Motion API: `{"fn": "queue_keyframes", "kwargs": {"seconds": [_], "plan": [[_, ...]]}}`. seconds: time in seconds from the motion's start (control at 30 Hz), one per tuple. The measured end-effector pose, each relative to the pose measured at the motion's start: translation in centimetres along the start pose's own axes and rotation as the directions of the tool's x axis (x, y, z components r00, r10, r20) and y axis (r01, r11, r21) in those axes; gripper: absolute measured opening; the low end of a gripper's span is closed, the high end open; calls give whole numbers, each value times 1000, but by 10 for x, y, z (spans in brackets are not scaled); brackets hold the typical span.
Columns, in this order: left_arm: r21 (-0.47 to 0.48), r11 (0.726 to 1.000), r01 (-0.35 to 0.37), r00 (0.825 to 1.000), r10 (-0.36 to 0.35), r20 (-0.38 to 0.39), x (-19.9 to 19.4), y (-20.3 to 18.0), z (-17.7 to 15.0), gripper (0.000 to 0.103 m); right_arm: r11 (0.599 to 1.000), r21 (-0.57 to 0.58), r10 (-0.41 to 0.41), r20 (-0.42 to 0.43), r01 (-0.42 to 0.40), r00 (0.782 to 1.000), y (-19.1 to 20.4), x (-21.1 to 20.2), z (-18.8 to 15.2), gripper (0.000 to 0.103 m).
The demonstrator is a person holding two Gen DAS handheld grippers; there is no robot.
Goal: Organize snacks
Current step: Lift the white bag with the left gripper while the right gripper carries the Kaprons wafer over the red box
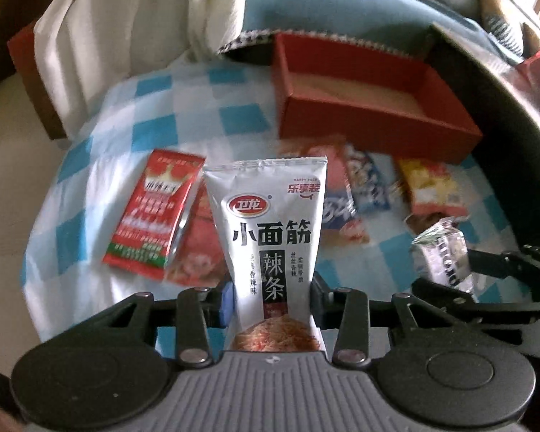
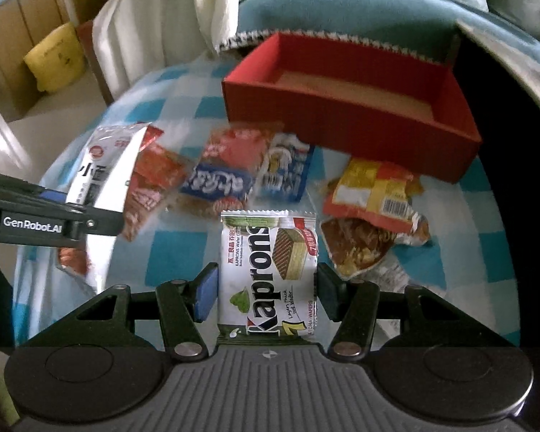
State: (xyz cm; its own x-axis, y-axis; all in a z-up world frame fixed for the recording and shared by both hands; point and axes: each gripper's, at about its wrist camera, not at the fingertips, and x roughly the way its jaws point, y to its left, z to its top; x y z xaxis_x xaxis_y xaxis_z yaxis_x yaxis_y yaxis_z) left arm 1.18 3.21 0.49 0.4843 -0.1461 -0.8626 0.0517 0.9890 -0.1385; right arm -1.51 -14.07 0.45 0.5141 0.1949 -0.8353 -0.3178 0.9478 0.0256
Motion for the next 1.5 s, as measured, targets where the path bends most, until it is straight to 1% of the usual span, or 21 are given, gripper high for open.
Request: {"fn": "queue_keyframes", "kwargs": {"seconds": [0.37,0.47,0.73,0.97,1.2,1.33,1.5], "plan": [[-4,1000,23,998,-23,55,0,-5,32,35,997,65,-38,68,34,997,-20,-14,25,64],[19,1000,22,997,-24,74,-1,-12,42,35,996,74,-50,85,44,995,-26,-16,33,64],[68,997,36,991,-45,126,6,-34,81,35,992,102,-82,140,68,987,-46,-15,64,64],[78,997,30,989,-41,139,20,-42,111,35,988,132,-98,179,75,979,-69,-9,95,64],[84,996,9,987,-22,156,33,-47,135,35,987,137,-114,198,87,974,-82,3,118,64],[89,996,-8,985,-7,170,40,-51,148,35,985,141,-126,196,99,972,-90,11,129,64],[91,996,-14,986,-2,168,51,-53,161,35,983,148,-137,193,110,972,-98,22,141,64]]}}
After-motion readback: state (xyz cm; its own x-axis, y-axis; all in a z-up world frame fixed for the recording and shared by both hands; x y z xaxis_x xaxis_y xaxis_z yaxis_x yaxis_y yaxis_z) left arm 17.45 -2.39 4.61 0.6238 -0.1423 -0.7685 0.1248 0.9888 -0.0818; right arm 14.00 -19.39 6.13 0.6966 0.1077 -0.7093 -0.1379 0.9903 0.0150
